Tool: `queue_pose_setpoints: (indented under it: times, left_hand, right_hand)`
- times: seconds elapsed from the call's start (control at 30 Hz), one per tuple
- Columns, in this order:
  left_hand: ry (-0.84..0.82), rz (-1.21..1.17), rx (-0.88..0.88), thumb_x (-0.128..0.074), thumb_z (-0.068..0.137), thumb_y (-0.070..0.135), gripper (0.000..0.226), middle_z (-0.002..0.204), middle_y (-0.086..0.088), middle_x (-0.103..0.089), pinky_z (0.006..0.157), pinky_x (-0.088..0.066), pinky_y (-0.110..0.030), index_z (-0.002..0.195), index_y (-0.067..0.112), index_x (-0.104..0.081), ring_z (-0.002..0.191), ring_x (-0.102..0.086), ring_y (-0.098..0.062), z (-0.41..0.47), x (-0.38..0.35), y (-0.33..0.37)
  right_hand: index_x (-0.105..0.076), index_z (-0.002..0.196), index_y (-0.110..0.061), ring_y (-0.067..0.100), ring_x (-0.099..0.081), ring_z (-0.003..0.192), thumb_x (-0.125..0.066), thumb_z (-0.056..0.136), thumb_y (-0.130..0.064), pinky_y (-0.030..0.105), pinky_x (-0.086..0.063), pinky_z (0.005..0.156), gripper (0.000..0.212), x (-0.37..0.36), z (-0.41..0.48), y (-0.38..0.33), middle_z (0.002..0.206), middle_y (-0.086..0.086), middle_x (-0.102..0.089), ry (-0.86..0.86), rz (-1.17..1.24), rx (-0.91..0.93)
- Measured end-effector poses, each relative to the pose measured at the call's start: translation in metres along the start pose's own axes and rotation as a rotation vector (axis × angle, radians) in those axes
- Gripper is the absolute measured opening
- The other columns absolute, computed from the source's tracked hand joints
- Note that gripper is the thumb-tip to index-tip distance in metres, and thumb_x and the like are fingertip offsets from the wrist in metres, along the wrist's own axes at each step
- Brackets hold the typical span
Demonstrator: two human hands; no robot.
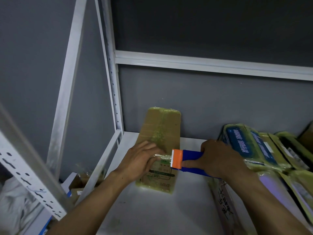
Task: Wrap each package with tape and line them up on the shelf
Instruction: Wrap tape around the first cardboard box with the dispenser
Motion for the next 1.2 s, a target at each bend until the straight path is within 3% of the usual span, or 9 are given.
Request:
queue_pose_setpoints:
  times: [0.13, 0.27, 0.37, 0.6, 0.77, 0.87, 1.03, 1.1, 1.2]
  left_hand:
    - [0.026, 0.0, -0.041, -0.064, 0.096, 0.012, 0.041, 0.097, 0.011, -0.052, 0.09, -0.042, -0.029, 0.13, 0.033, -0.067, 0.098, -0.049, -0.015, -0.003, -0.008, 0.008]
    - [0.13, -0.002, -0.024, -0.068, 0.093, 0.039, 0.029, 0.1, 0.015, -0.053, 0.103, -0.036, -0.032, 0.122, 0.034, -0.072, 0.103, -0.05, -0.012, 0.0, -0.006, 0.006]
    - [0.217, 0.015, -0.073, -0.07, 0.096, 0.038, 0.022, 0.105, 0.012, -0.064, 0.107, -0.034, -0.037, 0.116, 0.031, -0.076, 0.105, -0.056, -0.013, -0.002, -0.006, 0.011]
    - [0.23, 0.066, -0.081, -0.059, 0.102, 0.036, 0.02, 0.086, 0.01, -0.052, 0.084, -0.044, -0.04, 0.109, 0.027, -0.076, 0.082, -0.052, -0.014, -0.004, -0.003, 0.008]
    - [0.241, 0.036, -0.088, -0.064, 0.101, 0.028, 0.012, 0.087, 0.011, -0.048, 0.083, -0.039, -0.032, 0.11, 0.026, -0.072, 0.082, -0.047, -0.014, -0.005, 0.005, 0.0]
    - [0.217, 0.073, -0.121, -0.057, 0.104, 0.031, 0.015, 0.089, 0.015, -0.039, 0.089, -0.041, -0.04, 0.113, 0.029, -0.069, 0.083, -0.046, -0.013, -0.001, -0.001, 0.008]
    - [0.127, 0.125, -0.126, -0.075, 0.083, 0.006, 0.062, 0.091, 0.011, -0.04, 0.09, -0.028, -0.026, 0.134, 0.039, -0.064, 0.088, -0.038, -0.012, 0.002, -0.011, 0.012]
    - [0.128, 0.095, -0.112, -0.071, 0.088, 0.016, 0.049, 0.094, 0.014, -0.042, 0.09, -0.029, -0.026, 0.129, 0.041, -0.066, 0.091, -0.039, -0.009, 0.003, -0.012, 0.012]
    - [0.145, 0.06, -0.045, -0.067, 0.092, 0.048, 0.03, 0.11, 0.017, -0.052, 0.096, -0.04, -0.034, 0.121, 0.043, -0.071, 0.104, -0.047, -0.009, 0.004, -0.013, 0.009]
  right_hand:
    - [-0.057, 0.09, -0.026, 0.01, -0.061, 0.079, -0.037, 0.03, -0.109, 0.03, -0.05, 0.071, 0.104, -0.003, 0.003, -0.001, 0.087, -0.009, -0.06, 0.002, 0.01, 0.039]
    - [-0.058, 0.09, -0.026, 0.011, -0.062, 0.082, -0.03, 0.022, -0.11, 0.033, -0.055, 0.076, 0.111, -0.004, 0.004, 0.001, 0.089, -0.008, -0.062, 0.0, 0.03, 0.052]
    - [-0.058, 0.091, -0.027, 0.009, -0.061, 0.08, -0.03, 0.023, -0.109, 0.031, -0.055, 0.076, 0.11, -0.006, 0.004, 0.0, 0.088, -0.009, -0.061, -0.007, 0.038, 0.059]
    - [-0.056, 0.086, -0.028, 0.005, -0.059, 0.078, -0.038, 0.03, -0.107, 0.026, -0.051, 0.068, 0.098, -0.006, 0.0, -0.002, 0.086, -0.011, -0.06, -0.01, 0.115, 0.093]
    - [-0.06, 0.079, -0.029, 0.003, -0.061, 0.069, -0.036, 0.026, -0.11, 0.023, -0.044, 0.057, 0.1, 0.005, -0.005, 0.014, 0.076, -0.011, -0.063, 0.021, 0.152, 0.081]
    - [-0.059, 0.076, -0.028, 0.003, -0.058, 0.067, -0.041, 0.033, -0.107, 0.023, -0.041, 0.054, 0.092, 0.007, -0.005, 0.021, 0.074, -0.011, -0.061, 0.05, 0.1, 0.065]
    - [-0.058, 0.08, -0.029, 0.004, -0.06, 0.07, -0.046, 0.038, -0.107, 0.025, -0.05, 0.061, 0.089, 0.0, -0.002, 0.029, 0.078, -0.012, -0.061, 0.029, 0.09, 0.029]
    - [-0.059, 0.08, -0.029, 0.004, -0.06, 0.071, -0.045, 0.037, -0.107, 0.026, -0.051, 0.062, 0.091, -0.002, -0.001, 0.029, 0.077, -0.011, -0.062, 0.025, 0.105, 0.018]
    - [-0.061, 0.081, -0.026, 0.005, -0.062, 0.07, -0.048, 0.036, -0.106, 0.026, -0.051, 0.061, 0.092, -0.007, 0.003, 0.027, 0.077, -0.009, -0.064, 0.008, 0.149, 0.022]
Point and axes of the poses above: each hand's wrist, its own z-axis towards the middle knuckle, its own x-axis out of the back of the hand, y = z × x, the point moved 10 cm from there along z, towards the middle knuckle
